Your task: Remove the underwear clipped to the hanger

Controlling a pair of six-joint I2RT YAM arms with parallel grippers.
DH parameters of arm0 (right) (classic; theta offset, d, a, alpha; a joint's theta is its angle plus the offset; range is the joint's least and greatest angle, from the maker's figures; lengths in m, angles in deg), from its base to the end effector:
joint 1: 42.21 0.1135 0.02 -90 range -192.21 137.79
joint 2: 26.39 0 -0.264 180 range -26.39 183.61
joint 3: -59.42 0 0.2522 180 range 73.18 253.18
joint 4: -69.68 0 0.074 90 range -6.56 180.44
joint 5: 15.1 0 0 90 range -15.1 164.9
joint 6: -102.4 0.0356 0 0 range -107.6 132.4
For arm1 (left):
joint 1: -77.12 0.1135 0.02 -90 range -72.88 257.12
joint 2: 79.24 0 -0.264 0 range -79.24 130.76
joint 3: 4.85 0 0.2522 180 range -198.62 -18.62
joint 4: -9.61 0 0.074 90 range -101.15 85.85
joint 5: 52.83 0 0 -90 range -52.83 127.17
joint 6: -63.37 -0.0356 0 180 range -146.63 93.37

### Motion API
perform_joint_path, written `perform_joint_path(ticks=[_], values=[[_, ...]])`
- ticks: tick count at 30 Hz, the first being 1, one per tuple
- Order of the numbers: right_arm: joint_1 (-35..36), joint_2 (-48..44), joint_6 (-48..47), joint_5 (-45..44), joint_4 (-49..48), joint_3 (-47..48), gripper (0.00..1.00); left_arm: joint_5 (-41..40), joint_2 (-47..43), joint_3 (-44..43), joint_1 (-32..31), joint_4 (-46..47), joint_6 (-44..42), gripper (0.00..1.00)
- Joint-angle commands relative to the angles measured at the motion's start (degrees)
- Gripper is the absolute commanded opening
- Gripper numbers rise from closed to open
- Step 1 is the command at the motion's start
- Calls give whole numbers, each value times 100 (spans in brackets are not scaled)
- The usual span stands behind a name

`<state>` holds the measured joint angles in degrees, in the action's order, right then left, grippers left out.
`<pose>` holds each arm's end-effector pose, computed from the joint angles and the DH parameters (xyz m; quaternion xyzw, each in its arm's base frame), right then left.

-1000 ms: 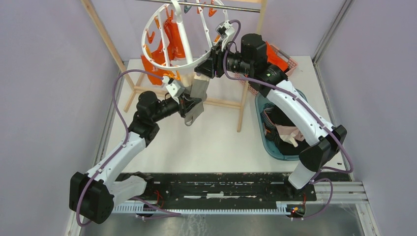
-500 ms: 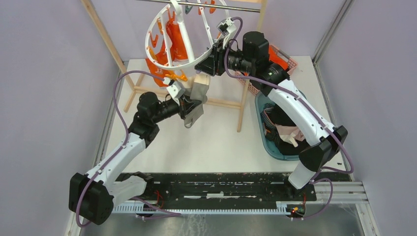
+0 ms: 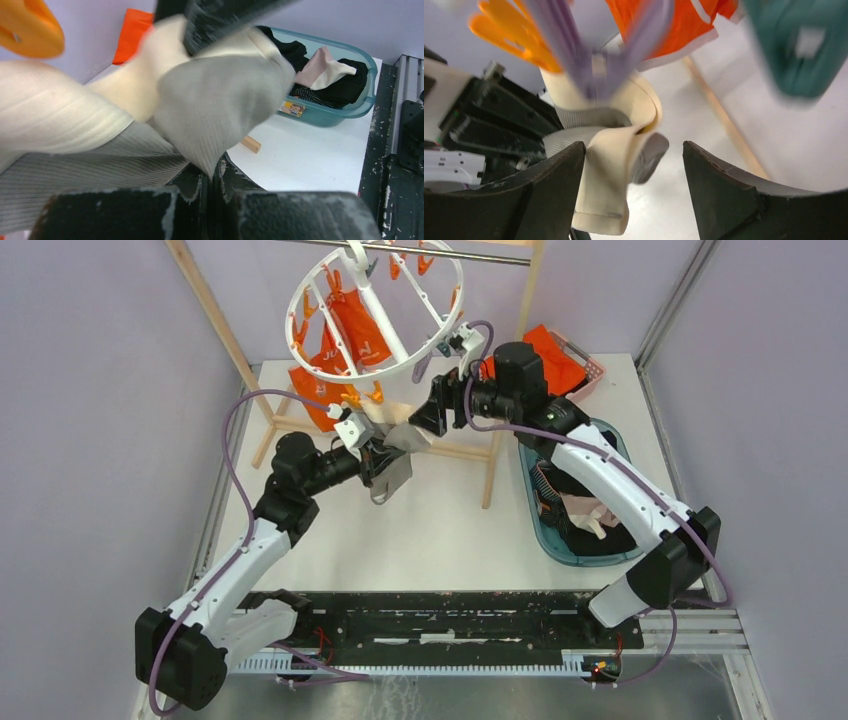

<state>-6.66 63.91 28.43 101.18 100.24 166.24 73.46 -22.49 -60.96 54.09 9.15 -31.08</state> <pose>0.2886 0.2256 0.4235 -0.2680 0.7328 0.4221 0.4616 0.2035 -0.1094 0.3295 0.3730 0.6072 -0.3268 0.6208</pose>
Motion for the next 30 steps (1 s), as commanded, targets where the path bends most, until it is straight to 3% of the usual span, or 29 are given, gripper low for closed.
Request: perform_joint_path(ticks=[1,11,22,30], values=[[-21,-728,-141,248,-707,-740,81,87,-28,-28,-29,70,-245,3],[3,-609,756,1028,-1764,-1298,84,60,-40,-59,-32,67,-182,3],[-241,-443,380,602,-1887,-1559,79,244,-182,-11,-30,76,-192,3],[-162,-134,712,891,-2103,-1617,55,282,-164,-10,-28,128,-179,3]])
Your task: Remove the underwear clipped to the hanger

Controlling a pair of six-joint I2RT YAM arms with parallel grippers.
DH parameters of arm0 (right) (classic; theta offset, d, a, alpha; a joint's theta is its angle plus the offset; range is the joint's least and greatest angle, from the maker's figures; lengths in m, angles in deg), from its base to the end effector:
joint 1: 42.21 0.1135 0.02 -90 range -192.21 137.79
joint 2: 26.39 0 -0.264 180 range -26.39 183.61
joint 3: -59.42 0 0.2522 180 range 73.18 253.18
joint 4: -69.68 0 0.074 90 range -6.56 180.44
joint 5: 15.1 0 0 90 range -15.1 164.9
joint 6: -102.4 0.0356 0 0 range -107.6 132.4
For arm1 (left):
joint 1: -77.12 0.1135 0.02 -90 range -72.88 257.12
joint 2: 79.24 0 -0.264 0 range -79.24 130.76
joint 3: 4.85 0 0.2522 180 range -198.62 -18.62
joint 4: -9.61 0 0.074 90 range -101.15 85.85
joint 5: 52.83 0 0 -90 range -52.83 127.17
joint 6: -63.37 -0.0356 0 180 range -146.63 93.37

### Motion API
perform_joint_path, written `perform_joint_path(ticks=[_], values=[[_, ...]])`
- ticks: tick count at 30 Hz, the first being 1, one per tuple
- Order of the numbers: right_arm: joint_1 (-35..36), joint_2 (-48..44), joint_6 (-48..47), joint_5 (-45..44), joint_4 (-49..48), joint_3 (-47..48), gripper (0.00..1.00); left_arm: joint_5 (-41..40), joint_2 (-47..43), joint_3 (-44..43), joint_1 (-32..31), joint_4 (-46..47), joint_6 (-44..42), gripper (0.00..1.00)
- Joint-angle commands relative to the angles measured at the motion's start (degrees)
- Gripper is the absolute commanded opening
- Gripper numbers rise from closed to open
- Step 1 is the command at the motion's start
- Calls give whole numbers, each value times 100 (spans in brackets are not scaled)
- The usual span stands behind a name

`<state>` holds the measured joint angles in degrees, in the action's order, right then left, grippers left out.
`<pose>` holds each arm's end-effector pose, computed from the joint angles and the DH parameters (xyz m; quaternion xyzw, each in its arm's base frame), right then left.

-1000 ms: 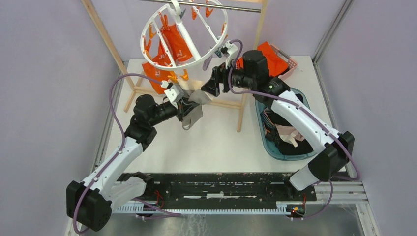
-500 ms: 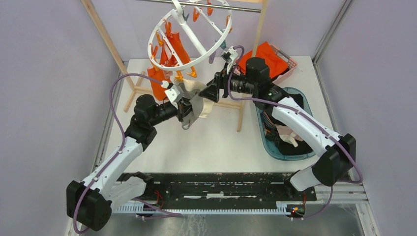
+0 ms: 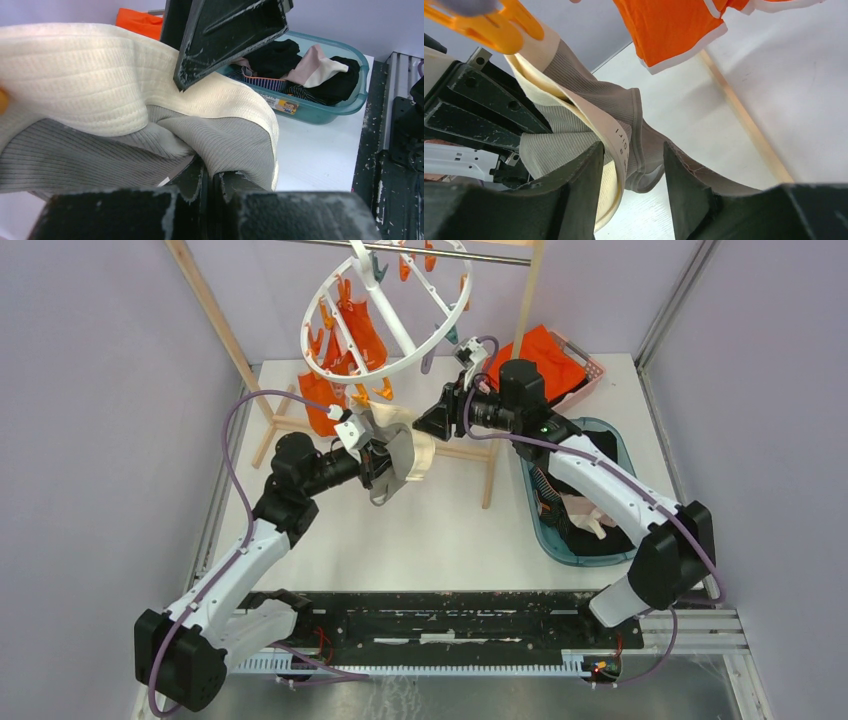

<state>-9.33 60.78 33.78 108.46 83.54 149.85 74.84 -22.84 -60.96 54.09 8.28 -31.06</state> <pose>0.2922 0.2123 0.3725 -0.2573 0.7145 0.4766 0.4430 0.2015 -0.1093 0.3292 0.3797 0.6058 -0.3351 0.6136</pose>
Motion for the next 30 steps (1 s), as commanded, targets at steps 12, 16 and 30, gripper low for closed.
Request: perform_joint_path(ticks=[12,16,30], values=[[204,230,-51,26,-154,261,1,-13,-192,28,-21,86,-326,20],[153,149,10,36,-191,244,0,-3,-386,-448,2,-1434,-1586,63],[315,256,-13,136,-111,355,0,-2796,-562,-1910,10,-2196,-1253,80]])
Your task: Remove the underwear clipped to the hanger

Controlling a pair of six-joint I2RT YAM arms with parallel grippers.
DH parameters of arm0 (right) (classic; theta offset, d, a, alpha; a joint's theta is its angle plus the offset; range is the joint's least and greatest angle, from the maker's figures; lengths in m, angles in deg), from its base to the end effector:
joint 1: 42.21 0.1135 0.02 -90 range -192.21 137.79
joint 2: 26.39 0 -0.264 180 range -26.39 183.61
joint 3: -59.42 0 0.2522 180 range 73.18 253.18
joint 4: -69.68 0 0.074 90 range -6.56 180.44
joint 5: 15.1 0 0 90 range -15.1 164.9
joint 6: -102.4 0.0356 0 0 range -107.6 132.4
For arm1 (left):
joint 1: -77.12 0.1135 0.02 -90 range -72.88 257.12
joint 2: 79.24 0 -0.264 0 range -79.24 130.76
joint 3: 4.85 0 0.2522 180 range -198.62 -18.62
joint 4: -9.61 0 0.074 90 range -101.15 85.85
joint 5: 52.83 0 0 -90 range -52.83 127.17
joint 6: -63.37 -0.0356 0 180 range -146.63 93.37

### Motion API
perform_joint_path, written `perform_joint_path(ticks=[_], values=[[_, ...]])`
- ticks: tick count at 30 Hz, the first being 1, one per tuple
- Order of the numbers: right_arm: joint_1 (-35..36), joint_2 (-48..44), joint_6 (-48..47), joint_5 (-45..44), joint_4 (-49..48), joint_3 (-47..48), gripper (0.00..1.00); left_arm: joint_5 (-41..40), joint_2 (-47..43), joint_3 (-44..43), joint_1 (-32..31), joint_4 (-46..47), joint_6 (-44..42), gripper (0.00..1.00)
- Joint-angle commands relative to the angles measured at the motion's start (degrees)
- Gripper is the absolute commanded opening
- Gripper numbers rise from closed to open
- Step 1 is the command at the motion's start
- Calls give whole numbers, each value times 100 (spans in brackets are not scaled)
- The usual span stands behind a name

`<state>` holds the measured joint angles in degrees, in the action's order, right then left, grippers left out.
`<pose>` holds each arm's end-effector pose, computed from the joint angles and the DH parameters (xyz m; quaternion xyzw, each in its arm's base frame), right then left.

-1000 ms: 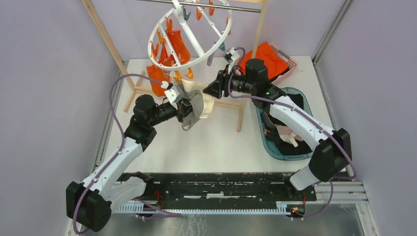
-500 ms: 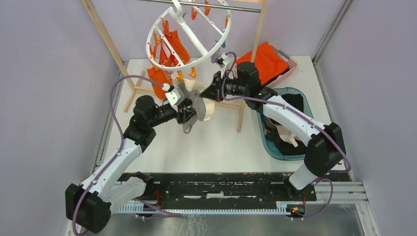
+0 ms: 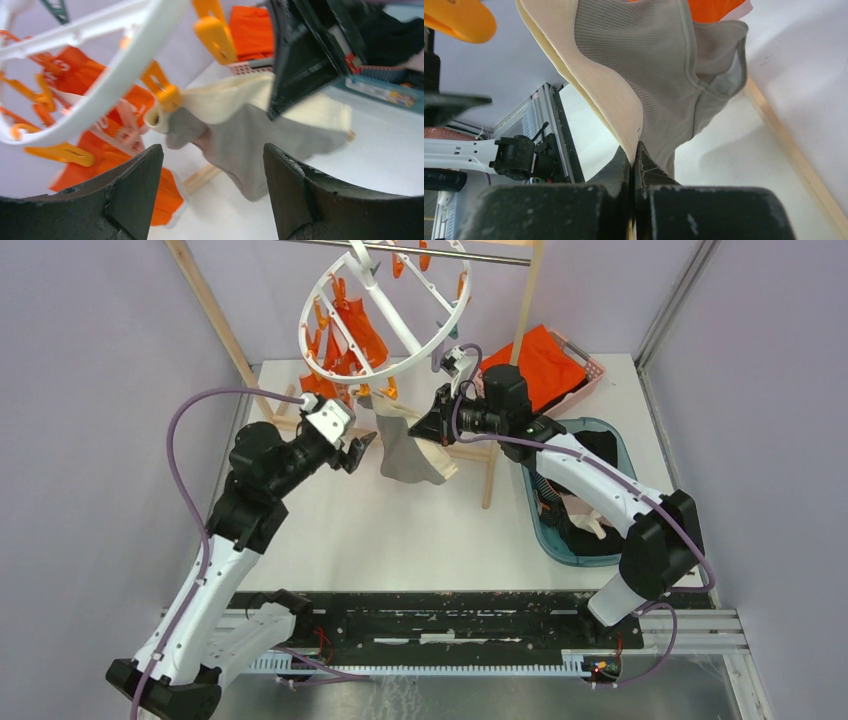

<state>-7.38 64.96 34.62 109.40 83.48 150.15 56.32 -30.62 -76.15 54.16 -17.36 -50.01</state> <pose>0.2992 0.2327 0.3490 -0.2635 0.7302 0.4854 0.4023 0.1663 -0.0831 0.4008 0.3884 0.6200 -0.1195 0.6711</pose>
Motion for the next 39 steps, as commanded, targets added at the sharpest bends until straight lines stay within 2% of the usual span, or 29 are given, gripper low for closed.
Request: perform_joint_path(ticks=[1,8,12,19,25,32,39], values=[[152,-163,-96,55,-104,328,1,-1031,309,-450,-2,455,768,79],[282,-151,-144,414,-165,360,1,-510,411,-600,3,529,958,72],[368,-133,-179,470,-120,391,1,-820,342,-418,2,899,1341,69],[490,60,-324,678,172,667,0,-753,165,-485,16,749,1461,71],[553,302,-316,601,341,926,0,-1333,102,-482,90,864,1706,75],[734,440,-297,300,591,1192,0,-1994,429,-598,90,1144,2415,69],[801,456,-16,150,570,1267,1,-2416,621,-831,85,1159,2508,65]])
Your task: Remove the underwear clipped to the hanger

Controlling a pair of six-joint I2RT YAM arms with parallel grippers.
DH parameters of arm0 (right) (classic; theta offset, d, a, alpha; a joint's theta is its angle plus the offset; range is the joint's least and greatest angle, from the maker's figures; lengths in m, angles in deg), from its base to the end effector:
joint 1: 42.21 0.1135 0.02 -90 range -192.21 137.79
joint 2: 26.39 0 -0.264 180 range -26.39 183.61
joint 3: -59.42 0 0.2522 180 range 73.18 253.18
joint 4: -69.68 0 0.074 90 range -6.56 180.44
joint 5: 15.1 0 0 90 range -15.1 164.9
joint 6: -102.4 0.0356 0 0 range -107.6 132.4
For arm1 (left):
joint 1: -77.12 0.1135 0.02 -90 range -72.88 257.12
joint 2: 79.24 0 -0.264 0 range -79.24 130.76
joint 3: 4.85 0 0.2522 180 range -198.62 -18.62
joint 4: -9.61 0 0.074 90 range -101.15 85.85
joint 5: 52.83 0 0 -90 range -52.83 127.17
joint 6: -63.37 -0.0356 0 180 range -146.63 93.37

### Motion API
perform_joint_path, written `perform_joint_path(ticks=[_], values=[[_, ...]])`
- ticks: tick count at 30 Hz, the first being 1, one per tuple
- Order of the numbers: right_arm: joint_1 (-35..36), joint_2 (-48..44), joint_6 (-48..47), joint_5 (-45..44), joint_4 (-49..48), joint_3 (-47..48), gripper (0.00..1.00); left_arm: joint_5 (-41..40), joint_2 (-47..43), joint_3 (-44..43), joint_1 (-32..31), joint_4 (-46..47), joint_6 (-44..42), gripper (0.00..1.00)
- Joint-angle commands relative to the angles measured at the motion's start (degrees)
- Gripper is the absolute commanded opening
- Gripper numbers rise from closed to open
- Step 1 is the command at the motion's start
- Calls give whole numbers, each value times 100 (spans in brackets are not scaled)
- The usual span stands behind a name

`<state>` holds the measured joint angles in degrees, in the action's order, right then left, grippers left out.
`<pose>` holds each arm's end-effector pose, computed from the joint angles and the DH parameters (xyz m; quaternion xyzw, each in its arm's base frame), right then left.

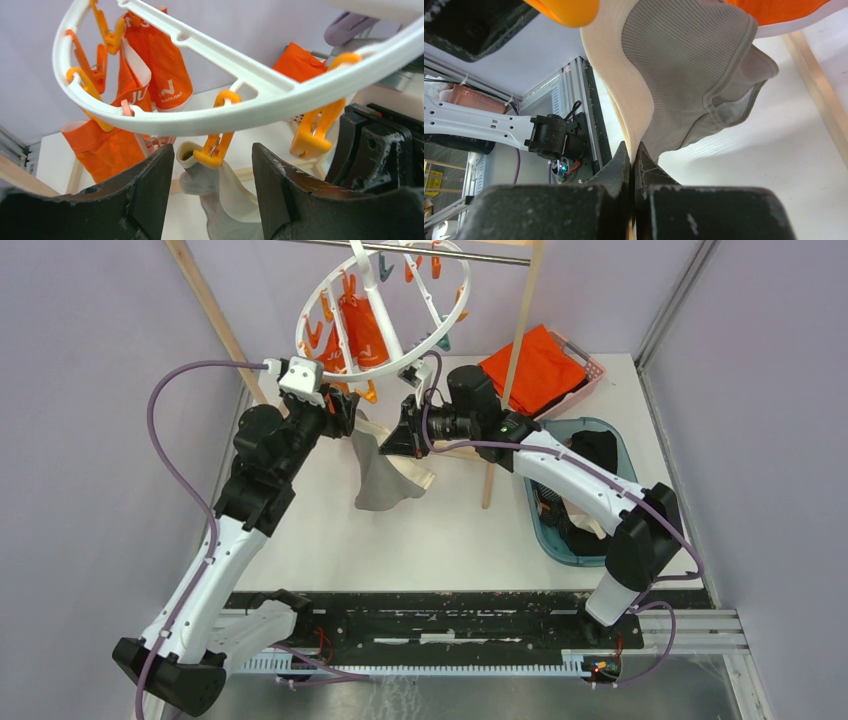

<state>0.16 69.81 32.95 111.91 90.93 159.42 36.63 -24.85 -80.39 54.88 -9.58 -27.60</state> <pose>0.2795 0.2840 0.3620 -0.3291 0.7151 0.5111 0.3451 0.1955 -0.0796 0.4229 0.1365 0.6814 -0.1295 0.7073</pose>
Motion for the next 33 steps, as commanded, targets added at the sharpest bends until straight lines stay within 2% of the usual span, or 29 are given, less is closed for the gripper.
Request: perform_joint_path(ticks=[1,10,18,20,25,33], values=[[54,-38,148,-94,-176,341,1,-466,60,-454,19,370,265,65],[141,4,138,50,-89,465,2,-498,242,-705,9,248,274,66],[263,302,161,-108,291,975,2,-1183,492,-1081,13,106,-79,68],[272,345,175,-88,322,1029,2,-1280,487,-1064,8,127,-184,64],[301,372,199,23,253,986,2,-1376,439,-781,7,319,-350,46],[386,399,112,48,296,1010,2,-1226,496,-565,9,404,-220,32]])
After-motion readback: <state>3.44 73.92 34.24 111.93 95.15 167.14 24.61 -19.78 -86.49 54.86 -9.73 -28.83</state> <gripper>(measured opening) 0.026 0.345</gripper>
